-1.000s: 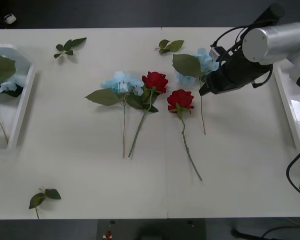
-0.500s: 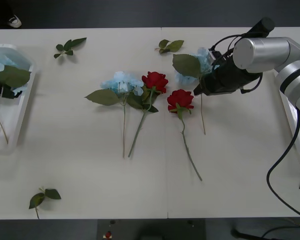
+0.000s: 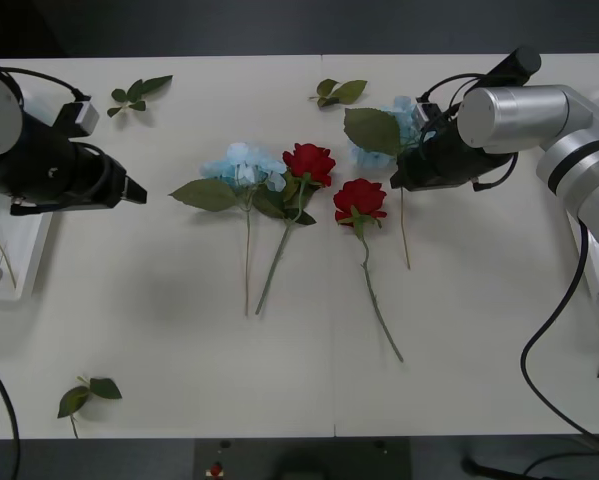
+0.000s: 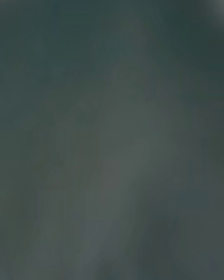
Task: Put the red flowers into the right box and the blue flowers into the left box
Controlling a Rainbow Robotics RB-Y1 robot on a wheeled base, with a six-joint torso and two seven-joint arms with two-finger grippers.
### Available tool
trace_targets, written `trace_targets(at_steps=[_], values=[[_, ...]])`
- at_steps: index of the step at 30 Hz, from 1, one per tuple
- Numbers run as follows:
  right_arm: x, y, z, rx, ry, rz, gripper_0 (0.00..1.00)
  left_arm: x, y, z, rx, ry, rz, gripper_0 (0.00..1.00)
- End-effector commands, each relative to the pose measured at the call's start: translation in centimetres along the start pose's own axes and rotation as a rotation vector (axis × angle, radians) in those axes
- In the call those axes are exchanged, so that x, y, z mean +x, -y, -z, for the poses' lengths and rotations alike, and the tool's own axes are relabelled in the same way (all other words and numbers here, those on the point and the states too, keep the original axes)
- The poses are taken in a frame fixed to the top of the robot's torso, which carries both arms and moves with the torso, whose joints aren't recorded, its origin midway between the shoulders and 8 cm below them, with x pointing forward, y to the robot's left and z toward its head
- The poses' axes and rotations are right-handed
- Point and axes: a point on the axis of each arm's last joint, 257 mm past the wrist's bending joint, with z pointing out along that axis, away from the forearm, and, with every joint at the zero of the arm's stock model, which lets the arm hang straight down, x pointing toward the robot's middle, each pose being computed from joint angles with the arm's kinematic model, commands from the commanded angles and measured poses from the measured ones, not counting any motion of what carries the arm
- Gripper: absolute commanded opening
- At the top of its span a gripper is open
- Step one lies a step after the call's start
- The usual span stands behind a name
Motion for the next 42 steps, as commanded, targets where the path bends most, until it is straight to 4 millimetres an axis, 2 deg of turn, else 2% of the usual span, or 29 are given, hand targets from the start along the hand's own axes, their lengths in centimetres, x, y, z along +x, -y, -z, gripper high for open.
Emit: trace_targets(at_steps=[1,2,3,6,8,12,18,23,27,31,32,34,40,41,42], values=[[-3.2,-2.6,0.9,-0.02,0.054,0.007,0.47,-2.3,4.7,-0.3,-0.011,0.065,-0.083,1.0],[-3.2,-2.8,0.8,-0.022,0.054,0.005,0.41,-2.5,5.3,-0.5,-0.012,0.074,-0.09,1.0],[-3.2,-2.8,0.7,-0.023,0.055,0.004,0.29,-2.7,6.8,-1.2,-0.013,0.088,-0.097,1.0],[-3.2,-3.0,0.5,-0.022,0.058,0.007,0.08,-2.6,9.9,-2.7,-0.005,0.115,-0.114,1.0],[-3.2,-3.2,0.5,-0.022,0.059,0.01,0.01,-2.4,11.6,-3.3,0.004,0.124,-0.115,1.0],[-3.3,-3.1,0.5,-0.021,0.062,0.012,0.0,-1.7,14.0,-4.5,-0.006,0.122,-0.134,1.0],[-3.9,-2.7,0.9,-0.024,0.076,-0.002,0.0,-0.7,16.4,-6.0,0.004,0.091,-0.127,1.0],[-4.8,-1.8,2.1,-0.055,0.1,-0.052,0.0,-0.9,17.2,-7.5,-0.004,0.082,-0.112,1.0],[-6.7,-0.6,4.8,-0.133,0.147,-0.131,0.0,-1.3,17.2,-9.0,-0.016,0.091,-0.096,1.0],[-8.7,0.5,9.2,-0.238,0.21,-0.147,0.0,-1.4,16.7,-10.4,-0.038,0.09,-0.1,1.0],[-8.9,0.4,9.7,-0.254,0.215,-0.145,0.0,-1.4,16.7,-10.5,-0.039,0.092,-0.103,1.0],[-10.0,0.5,12.4,-0.315,0.257,-0.136,0.0,-1.2,16.4,-10.9,-0.058,0.087,-0.111,1.0],[-11.7,-1.6,18.2,-0.458,0.338,-0.122,0.0,-0.2,16.2,-11.8,-0.079,0.062,-0.125,1.0],[-11.7,-1.6,18.2,-0.458,0.338,-0.122,0.0,-0.2,16.2,-11.8,-0.079,0.062,-0.125,1.0],[-11.9,-2.7,19.5,-0.499,0.367,-0.117,0.0,0.0,16.2,-11.9,-0.084,0.059,-0.129,1.0]])
